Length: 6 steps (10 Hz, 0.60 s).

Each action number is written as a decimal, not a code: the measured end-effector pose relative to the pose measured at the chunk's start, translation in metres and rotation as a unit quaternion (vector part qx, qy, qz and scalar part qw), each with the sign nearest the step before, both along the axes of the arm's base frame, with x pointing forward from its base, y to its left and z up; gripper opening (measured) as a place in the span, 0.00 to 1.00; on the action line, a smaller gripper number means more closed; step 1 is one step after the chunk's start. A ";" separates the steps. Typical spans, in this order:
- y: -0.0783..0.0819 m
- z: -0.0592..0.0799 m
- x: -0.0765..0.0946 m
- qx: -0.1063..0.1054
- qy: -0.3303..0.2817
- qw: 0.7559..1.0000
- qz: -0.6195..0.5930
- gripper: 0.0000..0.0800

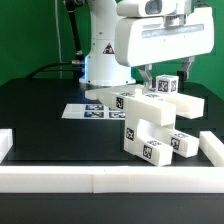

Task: Assemble chair

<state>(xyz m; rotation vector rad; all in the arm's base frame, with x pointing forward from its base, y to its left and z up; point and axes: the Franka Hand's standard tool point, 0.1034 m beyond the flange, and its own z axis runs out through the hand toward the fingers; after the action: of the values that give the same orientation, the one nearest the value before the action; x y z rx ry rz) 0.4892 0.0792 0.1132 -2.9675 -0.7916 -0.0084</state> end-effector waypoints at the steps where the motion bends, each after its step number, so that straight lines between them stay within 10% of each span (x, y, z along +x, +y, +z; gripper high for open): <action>1: 0.000 0.000 0.000 0.000 0.000 1.000 -0.007 0.64; 3: 0.000 0.000 0.000 0.000 0.001 1.000 -0.018 0.36; 6: 0.000 0.000 0.000 -0.001 0.010 0.990 -0.140 0.36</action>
Offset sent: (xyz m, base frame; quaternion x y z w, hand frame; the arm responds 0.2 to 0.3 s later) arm 0.0000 0.0000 0.0000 0.0000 0.0000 0.1938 0.9810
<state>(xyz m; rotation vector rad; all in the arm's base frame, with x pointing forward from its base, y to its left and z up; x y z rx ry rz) 0.4893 0.0790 0.1133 -3.0484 -0.3673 0.0063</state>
